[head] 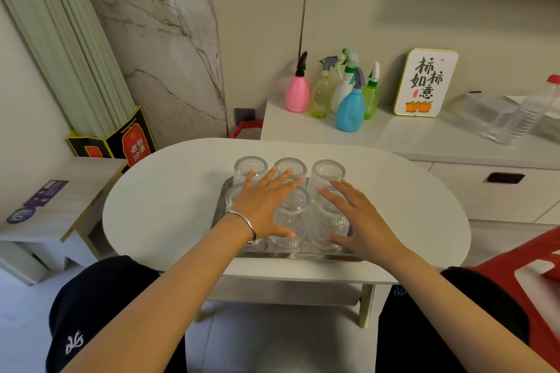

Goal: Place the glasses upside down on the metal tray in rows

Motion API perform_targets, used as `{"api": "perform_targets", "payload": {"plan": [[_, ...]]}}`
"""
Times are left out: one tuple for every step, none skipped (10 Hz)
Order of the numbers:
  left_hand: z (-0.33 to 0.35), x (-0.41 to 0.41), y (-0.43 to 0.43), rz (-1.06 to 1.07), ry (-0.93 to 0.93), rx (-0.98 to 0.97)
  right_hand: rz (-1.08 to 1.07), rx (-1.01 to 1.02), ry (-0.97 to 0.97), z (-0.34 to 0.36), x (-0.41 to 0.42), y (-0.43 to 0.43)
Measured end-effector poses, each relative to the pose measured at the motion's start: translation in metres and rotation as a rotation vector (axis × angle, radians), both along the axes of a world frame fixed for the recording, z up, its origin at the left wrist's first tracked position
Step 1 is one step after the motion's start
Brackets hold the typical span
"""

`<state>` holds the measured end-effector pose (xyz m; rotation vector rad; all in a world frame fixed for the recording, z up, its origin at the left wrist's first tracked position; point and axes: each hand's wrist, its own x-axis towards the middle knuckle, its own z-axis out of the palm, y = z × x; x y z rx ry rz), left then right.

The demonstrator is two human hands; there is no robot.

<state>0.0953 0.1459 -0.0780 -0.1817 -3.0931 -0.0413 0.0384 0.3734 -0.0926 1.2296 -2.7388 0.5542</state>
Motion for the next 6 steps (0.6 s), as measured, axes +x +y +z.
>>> {"api": "perform_targets", "payload": {"plan": [[0.001, 0.0, 0.001, 0.0, -0.017, 0.006, -0.003, -0.017, -0.009, 0.001, 0.003, -0.001], [0.002, 0.0, 0.001, 0.0, -0.021, 0.01, -0.011, -0.002, -0.006, 0.003, 0.005, -0.003], [0.001, 0.0, 0.001, -0.001, -0.019, 0.007, -0.012, 0.003, 0.007, 0.003, 0.006, -0.003], [0.002, 0.001, 0.0, 0.002, -0.019, 0.011, -0.019, 0.006, -0.009, 0.004, 0.006, -0.004], [0.004, 0.001, -0.001, -0.003, -0.012, 0.013, -0.013, 0.022, -0.024, 0.004, 0.004, -0.003], [0.006, 0.003, -0.001, -0.004, -0.042, 0.06, 0.0, 0.005, -0.105, 0.016, 0.006, -0.002]]}}
